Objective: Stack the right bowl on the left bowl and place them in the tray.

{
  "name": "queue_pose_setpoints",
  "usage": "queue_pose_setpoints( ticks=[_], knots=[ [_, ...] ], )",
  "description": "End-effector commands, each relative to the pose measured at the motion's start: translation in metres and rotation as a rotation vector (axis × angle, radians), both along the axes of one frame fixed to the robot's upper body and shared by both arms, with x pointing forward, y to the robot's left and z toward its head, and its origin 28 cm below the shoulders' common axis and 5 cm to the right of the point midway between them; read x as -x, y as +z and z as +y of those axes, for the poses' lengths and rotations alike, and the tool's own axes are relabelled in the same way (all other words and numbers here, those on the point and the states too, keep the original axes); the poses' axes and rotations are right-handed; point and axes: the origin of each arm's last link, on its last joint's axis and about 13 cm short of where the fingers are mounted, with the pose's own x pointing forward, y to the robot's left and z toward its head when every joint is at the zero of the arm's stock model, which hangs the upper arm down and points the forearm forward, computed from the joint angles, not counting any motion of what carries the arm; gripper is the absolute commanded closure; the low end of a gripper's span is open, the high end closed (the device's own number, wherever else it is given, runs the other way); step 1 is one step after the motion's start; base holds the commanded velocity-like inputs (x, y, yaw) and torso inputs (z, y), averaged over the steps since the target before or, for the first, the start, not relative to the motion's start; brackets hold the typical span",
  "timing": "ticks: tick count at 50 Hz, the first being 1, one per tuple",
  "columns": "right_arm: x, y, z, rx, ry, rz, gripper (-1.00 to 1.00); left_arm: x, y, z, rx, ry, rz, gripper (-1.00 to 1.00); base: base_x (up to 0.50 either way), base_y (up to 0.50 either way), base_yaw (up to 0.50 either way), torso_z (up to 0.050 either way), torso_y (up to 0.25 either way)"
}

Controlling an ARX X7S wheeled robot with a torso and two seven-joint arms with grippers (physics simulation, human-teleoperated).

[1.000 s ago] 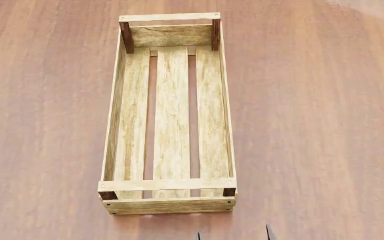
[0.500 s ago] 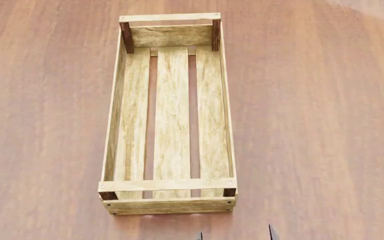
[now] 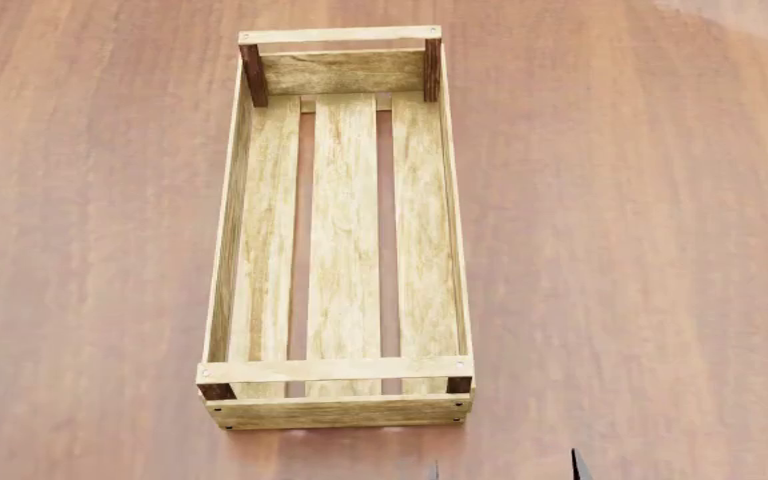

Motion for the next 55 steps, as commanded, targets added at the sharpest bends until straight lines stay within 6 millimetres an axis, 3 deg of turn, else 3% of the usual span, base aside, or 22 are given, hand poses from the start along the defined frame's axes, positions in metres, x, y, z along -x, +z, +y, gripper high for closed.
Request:
queue_pose_setpoints(
  ticks=[1, 10, 26, 41, 55],
  knots=[
    [-0.002, 0.002, -0.005, -0.009, -0.018, -0.022, -1.0, -0.006, 0.04, -0.029, -0.088, -0.089, -0.153, 1.0, 0.0, 0.0, 0.0, 0.0, 0.0],
    [0.0, 0.005, -0.007, -0.015, -0.023, -0.031, -1.0, -0.004, 0.073, -0.055, -0.178, -0.151, -0.278, 1.0, 0.0, 0.0, 0.0, 0.0, 0.001],
    [0.001, 0.008, -0.01, -0.013, -0.042, -0.042, -1.0, 0.01, 0.107, -0.099, -0.268, -0.284, -0.465, 1.0, 0.0, 0.0, 0.0, 0.001, 0.001],
    [0.002, 0.007, -0.016, -0.022, -0.07, -0.041, -1.0, 0.003, 0.109, -0.155, -0.223, -0.497, -0.478, 1.0, 0.0, 0.0, 0.0, 0.0, 0.001],
    [0.002, 0.001, -0.02, -0.02, -0.095, -0.026, -1.0, -0.011, 0.114, -0.184, -0.178, -0.596, -0.481, 1.0, 0.0, 0.0, 0.0, 0.0, 0.001]
  ],
)
